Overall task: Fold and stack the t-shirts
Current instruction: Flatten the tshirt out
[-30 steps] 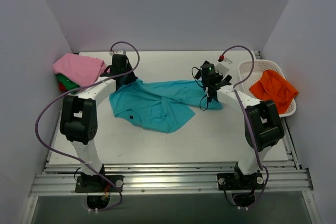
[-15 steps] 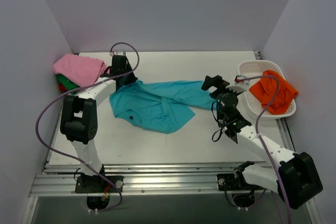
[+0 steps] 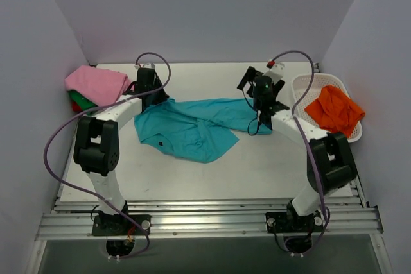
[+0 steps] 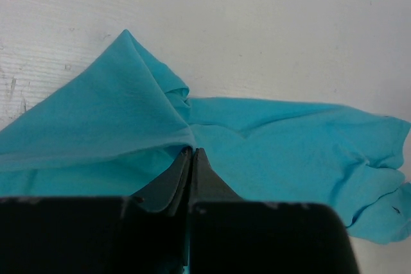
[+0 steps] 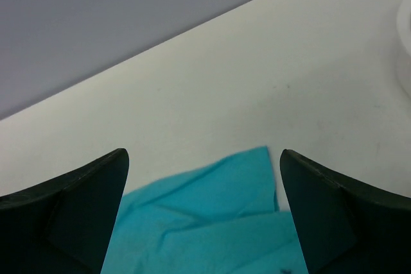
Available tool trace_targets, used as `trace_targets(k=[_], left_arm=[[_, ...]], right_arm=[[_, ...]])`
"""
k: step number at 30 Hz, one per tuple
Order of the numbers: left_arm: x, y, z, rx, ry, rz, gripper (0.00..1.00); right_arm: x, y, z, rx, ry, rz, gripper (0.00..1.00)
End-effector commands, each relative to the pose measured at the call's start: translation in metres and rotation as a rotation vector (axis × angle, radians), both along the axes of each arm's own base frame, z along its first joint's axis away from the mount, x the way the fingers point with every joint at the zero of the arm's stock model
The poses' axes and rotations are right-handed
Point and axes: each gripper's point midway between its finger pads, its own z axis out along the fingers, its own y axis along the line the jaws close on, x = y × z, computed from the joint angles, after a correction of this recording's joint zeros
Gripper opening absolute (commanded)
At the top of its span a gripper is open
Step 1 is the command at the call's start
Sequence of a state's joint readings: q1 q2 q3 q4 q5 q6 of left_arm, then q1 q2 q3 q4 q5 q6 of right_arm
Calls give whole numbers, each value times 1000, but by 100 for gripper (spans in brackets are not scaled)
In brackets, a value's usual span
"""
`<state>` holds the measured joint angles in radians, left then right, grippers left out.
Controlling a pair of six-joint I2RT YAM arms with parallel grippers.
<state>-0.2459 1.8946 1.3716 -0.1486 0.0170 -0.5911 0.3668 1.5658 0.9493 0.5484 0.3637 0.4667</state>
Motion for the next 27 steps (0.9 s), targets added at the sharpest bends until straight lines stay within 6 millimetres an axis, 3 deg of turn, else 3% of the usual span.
trace_targets(k=[1, 2, 5, 9, 17, 27], left_arm=[[8, -3, 20, -34, -66, -11, 2], [7, -3, 20, -31, -66, -13, 2], [6, 1, 20, -24, -68, -4, 2], [6, 4, 22, -22, -72, 2, 2], [11, 2, 14, -25, -63, -4, 2], [16, 2, 5, -16, -50, -4, 2]], right_arm=[[18, -56, -39, -130, 234, -239, 100], [23, -58, -54, -147, 270, -248, 100], [33, -51, -64, -115, 268, -236, 100], [42, -48, -100, -98, 329, -231, 100], [54, -38, -152, -69, 404, -207, 100], [66, -27, -178, -46, 433, -173, 100]])
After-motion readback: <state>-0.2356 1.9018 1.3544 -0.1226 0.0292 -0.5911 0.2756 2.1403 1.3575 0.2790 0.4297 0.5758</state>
